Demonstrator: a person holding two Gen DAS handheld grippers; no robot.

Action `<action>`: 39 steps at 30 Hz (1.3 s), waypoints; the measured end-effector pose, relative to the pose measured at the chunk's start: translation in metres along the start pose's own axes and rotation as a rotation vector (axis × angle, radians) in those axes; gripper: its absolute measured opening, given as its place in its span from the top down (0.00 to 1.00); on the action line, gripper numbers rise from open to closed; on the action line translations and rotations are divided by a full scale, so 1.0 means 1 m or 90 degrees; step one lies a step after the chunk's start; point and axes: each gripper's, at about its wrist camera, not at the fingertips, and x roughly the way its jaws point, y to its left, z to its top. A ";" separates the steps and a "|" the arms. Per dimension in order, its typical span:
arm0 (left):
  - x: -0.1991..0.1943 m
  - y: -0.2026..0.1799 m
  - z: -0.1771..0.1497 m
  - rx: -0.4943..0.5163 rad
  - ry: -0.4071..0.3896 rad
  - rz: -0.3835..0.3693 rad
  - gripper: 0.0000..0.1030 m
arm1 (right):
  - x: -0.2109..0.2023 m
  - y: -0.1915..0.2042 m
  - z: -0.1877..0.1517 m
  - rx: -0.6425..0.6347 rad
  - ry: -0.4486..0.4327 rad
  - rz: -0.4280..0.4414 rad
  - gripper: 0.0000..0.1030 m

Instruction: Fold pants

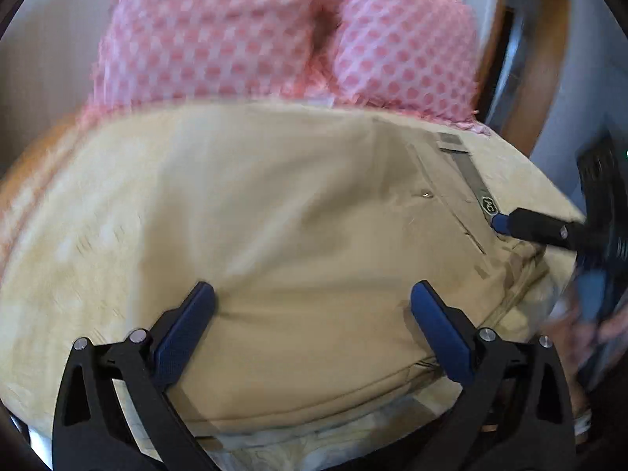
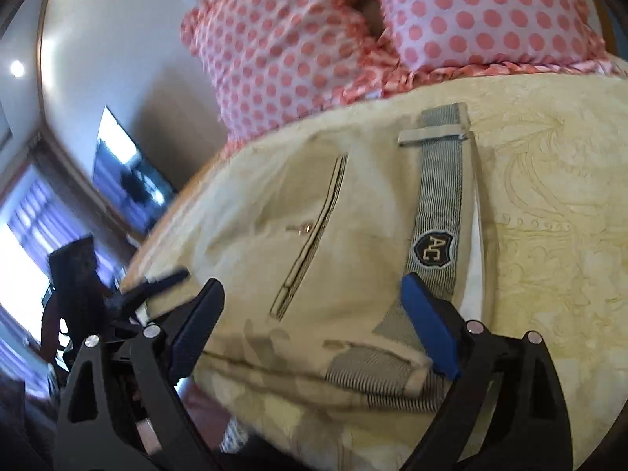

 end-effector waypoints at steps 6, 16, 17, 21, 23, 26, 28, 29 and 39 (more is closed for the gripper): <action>-0.027 0.064 0.048 -0.139 -0.077 -0.059 0.01 | -0.008 -0.034 0.054 -0.001 -0.054 -0.079 0.12; 0.068 0.146 0.083 -0.290 0.104 -0.143 0.23 | 0.058 -0.082 0.079 -0.011 0.056 -0.132 0.41; 0.071 0.144 0.083 -0.289 0.109 -0.157 0.23 | 0.058 -0.082 0.078 -0.013 0.058 -0.116 0.46; 0.074 0.137 0.085 -0.275 0.117 -0.182 0.23 | 0.057 -0.085 0.076 -0.030 0.050 -0.102 0.54; 0.078 0.140 0.087 -0.283 0.117 -0.189 0.33 | 0.054 -0.088 0.076 -0.026 0.042 -0.085 0.77; 0.077 0.145 0.086 -0.287 0.121 -0.189 0.83 | 0.050 -0.082 0.078 -0.036 0.027 -0.058 0.87; 0.069 0.144 0.089 -0.269 0.103 -0.191 0.93 | 0.048 -0.076 0.082 -0.043 0.022 -0.055 0.88; 0.066 0.142 0.092 -0.261 0.097 -0.187 0.94 | 0.046 -0.074 0.086 -0.045 0.017 -0.051 0.88; 0.107 0.133 0.175 -0.209 0.023 -0.101 0.94 | 0.066 -0.091 0.176 -0.029 -0.076 -0.110 0.88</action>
